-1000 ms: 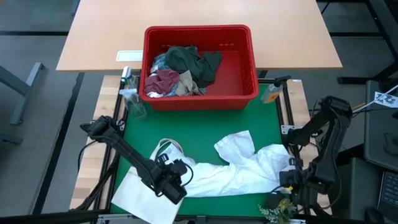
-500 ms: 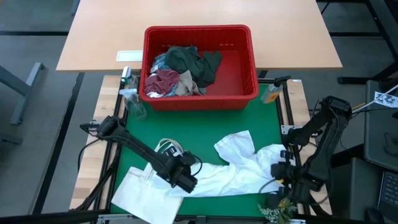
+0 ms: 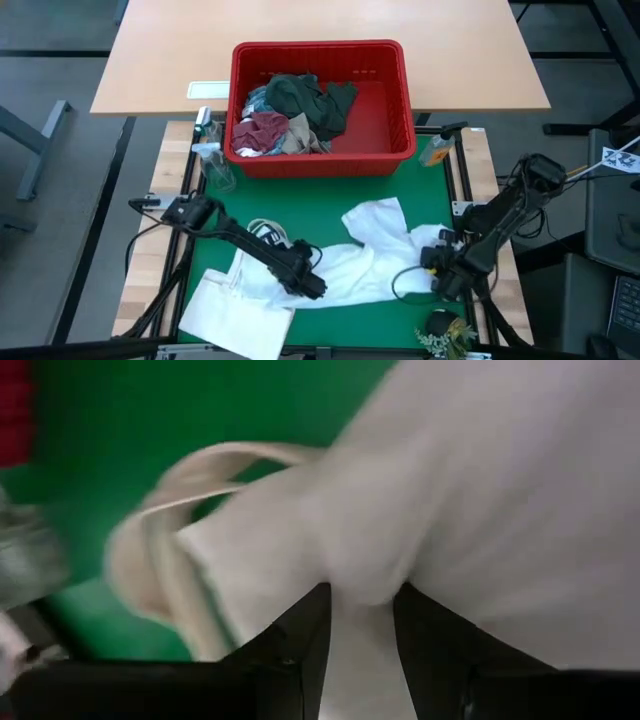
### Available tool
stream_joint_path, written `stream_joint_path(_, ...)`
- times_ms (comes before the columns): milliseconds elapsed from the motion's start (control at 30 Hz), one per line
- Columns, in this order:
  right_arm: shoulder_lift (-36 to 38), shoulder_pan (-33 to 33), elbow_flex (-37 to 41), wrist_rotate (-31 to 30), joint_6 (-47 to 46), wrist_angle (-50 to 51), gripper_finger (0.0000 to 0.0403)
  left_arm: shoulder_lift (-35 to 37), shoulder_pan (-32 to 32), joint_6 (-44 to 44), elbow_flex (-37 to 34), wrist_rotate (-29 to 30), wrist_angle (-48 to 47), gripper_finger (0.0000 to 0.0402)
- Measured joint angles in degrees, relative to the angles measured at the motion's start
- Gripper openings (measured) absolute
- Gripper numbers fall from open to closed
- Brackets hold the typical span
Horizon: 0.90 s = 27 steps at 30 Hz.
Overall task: Fold Laundry from Bin
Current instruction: Fold the white polo shirt
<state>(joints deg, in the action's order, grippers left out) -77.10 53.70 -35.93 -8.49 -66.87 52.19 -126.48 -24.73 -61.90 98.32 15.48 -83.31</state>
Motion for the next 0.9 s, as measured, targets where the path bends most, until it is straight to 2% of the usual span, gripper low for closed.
stream_joint_path(167,0.0,-6.7,1.0,0.7,5.6,0.6,0.008,0.0,1.8,-0.4,0.0,0.0,-7.3,0.0108)
stream_joint_path(333,0.0,-10.6,1.1,3.8,8.9,4.3,0.008,0.2,2.2,2.5,-0.8,-0.3,-6.6,0.0108)
stream_joint_path(500,0.0,-10.6,1.2,5.4,10.4,9.0,0.008,0.2,2.1,3.5,-3.4,-1.1,-6.8,0.0108)
stream_joint_path(667,0.1,-10.6,1.0,6.1,10.4,9.5,0.008,0.7,2.1,5.5,-6.1,-2.1,-6.5,0.0108)
stream_joint_path(900,0.1,-10.6,-1.4,6.7,12.4,9.8,0.008,10.0,1.3,3.9,-8.9,1.7,-6.6,0.0108)
